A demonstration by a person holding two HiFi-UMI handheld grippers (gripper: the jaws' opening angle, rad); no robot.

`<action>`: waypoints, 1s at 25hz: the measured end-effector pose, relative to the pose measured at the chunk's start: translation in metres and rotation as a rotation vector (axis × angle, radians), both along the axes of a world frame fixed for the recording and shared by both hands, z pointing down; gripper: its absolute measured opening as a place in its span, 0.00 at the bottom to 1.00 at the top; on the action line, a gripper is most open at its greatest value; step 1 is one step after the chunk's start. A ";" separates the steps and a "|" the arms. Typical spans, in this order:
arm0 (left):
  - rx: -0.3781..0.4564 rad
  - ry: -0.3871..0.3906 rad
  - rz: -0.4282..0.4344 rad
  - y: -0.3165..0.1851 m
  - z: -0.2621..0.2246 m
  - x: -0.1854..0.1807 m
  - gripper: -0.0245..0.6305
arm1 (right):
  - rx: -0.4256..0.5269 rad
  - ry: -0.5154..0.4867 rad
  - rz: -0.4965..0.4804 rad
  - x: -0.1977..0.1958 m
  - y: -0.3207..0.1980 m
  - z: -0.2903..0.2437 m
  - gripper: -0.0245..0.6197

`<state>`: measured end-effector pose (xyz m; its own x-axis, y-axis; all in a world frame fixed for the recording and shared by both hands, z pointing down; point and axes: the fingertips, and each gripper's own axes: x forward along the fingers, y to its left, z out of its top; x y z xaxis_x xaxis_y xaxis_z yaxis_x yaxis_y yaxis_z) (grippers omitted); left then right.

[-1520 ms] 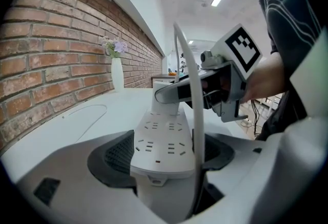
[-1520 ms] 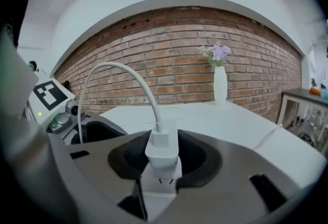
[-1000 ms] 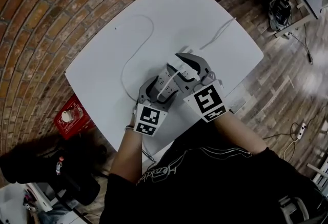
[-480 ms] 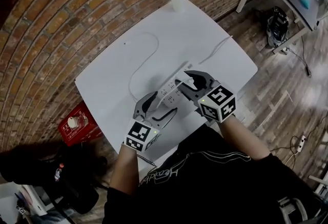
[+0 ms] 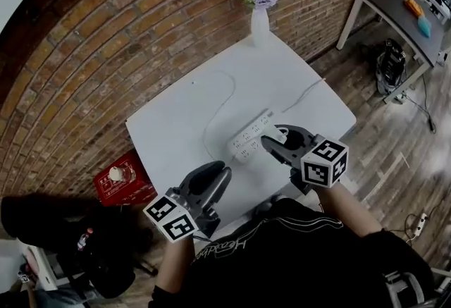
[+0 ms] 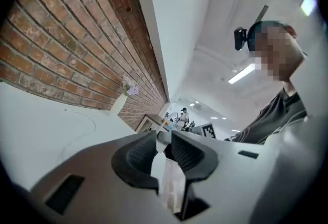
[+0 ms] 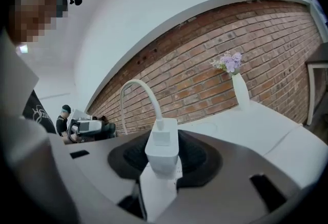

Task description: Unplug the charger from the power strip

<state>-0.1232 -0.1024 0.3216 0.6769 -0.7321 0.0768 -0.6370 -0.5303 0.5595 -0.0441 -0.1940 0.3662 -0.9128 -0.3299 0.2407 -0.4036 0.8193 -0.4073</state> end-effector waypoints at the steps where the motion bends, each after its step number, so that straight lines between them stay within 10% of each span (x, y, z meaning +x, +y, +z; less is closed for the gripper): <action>1: 0.003 0.005 -0.009 0.003 -0.006 0.002 0.16 | 0.002 -0.007 -0.008 0.003 0.002 -0.004 0.23; 11: -0.012 -0.330 -0.246 0.008 -0.025 0.037 0.04 | 0.002 -0.082 -0.099 0.046 0.023 -0.050 0.23; 16: -0.019 -0.220 -0.285 0.004 -0.040 0.062 0.04 | 0.011 -0.114 -0.147 0.067 0.024 -0.064 0.23; 25: 0.044 -0.295 -0.311 0.006 -0.054 0.091 0.04 | 0.065 -0.139 -0.182 0.085 0.025 -0.080 0.23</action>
